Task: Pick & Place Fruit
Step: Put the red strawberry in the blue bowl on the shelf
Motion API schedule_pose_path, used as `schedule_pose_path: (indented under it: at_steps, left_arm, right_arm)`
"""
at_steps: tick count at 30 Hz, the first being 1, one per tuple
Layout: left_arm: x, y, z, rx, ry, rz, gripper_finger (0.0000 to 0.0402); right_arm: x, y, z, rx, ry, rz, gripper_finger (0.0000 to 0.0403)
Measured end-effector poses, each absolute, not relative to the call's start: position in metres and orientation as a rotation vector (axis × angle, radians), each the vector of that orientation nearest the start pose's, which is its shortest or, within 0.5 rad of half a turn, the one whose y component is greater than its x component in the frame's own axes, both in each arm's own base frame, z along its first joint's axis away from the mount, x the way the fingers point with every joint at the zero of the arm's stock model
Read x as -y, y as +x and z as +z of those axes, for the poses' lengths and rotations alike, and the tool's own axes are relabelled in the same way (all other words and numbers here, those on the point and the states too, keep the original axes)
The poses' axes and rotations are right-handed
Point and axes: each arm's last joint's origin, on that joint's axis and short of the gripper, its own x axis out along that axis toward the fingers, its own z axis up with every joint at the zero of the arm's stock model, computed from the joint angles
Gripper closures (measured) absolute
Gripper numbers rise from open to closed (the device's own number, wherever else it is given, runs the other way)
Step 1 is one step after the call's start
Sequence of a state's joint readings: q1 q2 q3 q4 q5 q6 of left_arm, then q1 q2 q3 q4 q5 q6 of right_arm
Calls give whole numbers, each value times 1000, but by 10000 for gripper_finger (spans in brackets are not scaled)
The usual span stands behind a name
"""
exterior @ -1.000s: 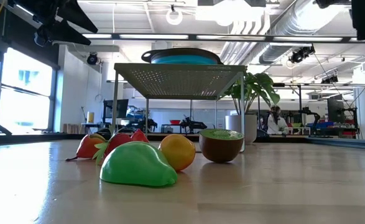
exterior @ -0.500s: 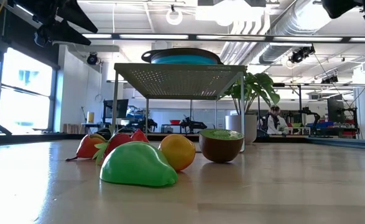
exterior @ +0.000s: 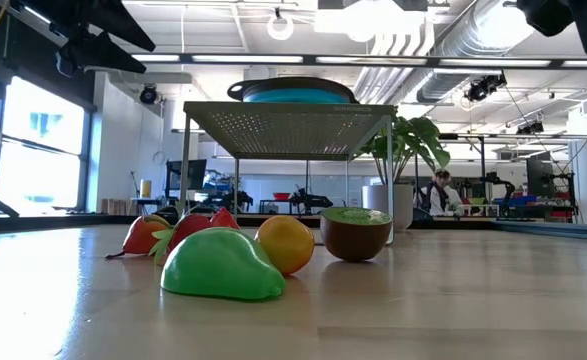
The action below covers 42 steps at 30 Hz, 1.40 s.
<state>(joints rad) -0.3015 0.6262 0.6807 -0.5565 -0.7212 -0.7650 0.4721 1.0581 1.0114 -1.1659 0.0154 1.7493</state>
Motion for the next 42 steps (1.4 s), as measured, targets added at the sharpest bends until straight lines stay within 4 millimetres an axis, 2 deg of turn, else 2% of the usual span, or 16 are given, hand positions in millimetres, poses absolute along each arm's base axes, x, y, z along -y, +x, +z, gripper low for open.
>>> schedule_pose_path:
  at_steps: [5, 9, 17, 24, 32, 42]
  left_arm:
    - [19, 126, 288, -264, -498, 540, 187]
    - [20, 126, 288, -272, -502, 525, 187]
    - [20, 126, 288, -274, -504, 521, 187]
    - [20, 126, 288, -274, -503, 522, 187]
    - [20, 126, 288, -274, -503, 522, 187]
    - [20, 126, 288, -274, -503, 522, 187]
  right_arm:
    - [-85, 160, 286, -1143, 1325, -799, 104]
    - [-102, 169, 277, -1153, 1318, -805, 82]
    - [-144, 185, 245, -1135, 1280, -898, 111]
    - [-169, 198, 211, -1182, 1201, -951, 130]
    - [-187, 217, 178, -1228, 1217, -945, 131]
    - [-190, 223, 161, -1220, 1203, -1009, 131]
